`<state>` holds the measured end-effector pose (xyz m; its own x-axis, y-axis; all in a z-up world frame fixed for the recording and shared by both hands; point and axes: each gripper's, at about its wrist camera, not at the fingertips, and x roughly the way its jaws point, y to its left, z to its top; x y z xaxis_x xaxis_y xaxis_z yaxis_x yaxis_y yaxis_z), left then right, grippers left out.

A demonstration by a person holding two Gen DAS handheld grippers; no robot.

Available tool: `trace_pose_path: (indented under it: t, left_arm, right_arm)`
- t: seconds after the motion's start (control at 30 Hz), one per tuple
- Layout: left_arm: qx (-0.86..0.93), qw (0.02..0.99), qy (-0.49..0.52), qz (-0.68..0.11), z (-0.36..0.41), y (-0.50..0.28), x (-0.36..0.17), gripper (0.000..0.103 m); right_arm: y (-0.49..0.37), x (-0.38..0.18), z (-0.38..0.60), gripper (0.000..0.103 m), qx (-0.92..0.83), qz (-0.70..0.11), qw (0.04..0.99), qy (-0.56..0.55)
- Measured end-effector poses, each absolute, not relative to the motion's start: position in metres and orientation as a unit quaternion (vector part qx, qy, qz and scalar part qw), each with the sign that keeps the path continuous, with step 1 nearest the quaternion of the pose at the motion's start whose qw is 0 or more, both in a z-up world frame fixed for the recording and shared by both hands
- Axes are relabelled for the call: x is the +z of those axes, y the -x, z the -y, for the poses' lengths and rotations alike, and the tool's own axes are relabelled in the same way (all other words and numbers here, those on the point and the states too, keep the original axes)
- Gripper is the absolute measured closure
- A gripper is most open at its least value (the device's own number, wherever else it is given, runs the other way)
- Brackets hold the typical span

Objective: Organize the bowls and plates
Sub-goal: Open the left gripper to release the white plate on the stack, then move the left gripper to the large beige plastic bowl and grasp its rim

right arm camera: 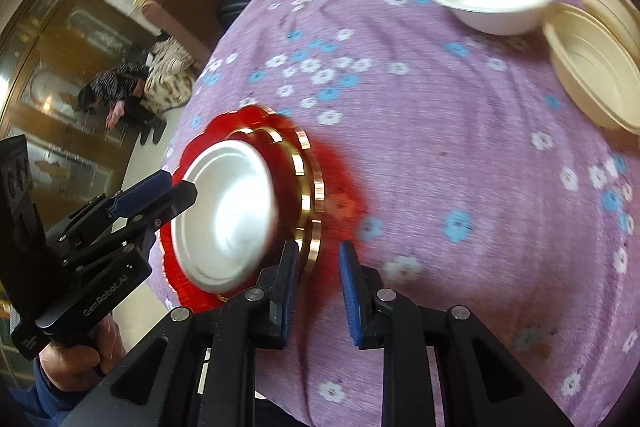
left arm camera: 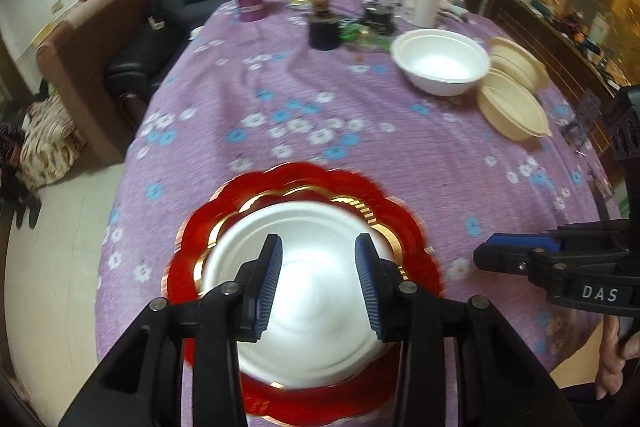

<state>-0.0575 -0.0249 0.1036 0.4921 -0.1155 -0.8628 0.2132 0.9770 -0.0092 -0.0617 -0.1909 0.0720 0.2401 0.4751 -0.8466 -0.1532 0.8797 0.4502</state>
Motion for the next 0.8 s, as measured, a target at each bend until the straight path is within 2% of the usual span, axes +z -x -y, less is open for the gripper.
trace_pose_path:
  t: [0.3,0.37,0.8]
  left_arm:
    - [-0.163,0.85,-0.07,-0.496,0.096,0.047,0.109,0.065]
    - [-0.18,0.845,-0.065,-0.5,0.112,0.042,0.11,0.061]
    - [-0.224,0.823,-0.063,-0.518,0.204,-0.001,0.105,0.061]
  right_arm:
    - [0.075,0.069,0.265,0.08,0.144,-0.575,0.782,-0.193]
    - [0.078,0.069,0.281,0.081,0.133,-0.572,0.783,-0.204]
    - [0.095,0.082,0.399,0.081,0.058,-0.542,0.793,-0.27]
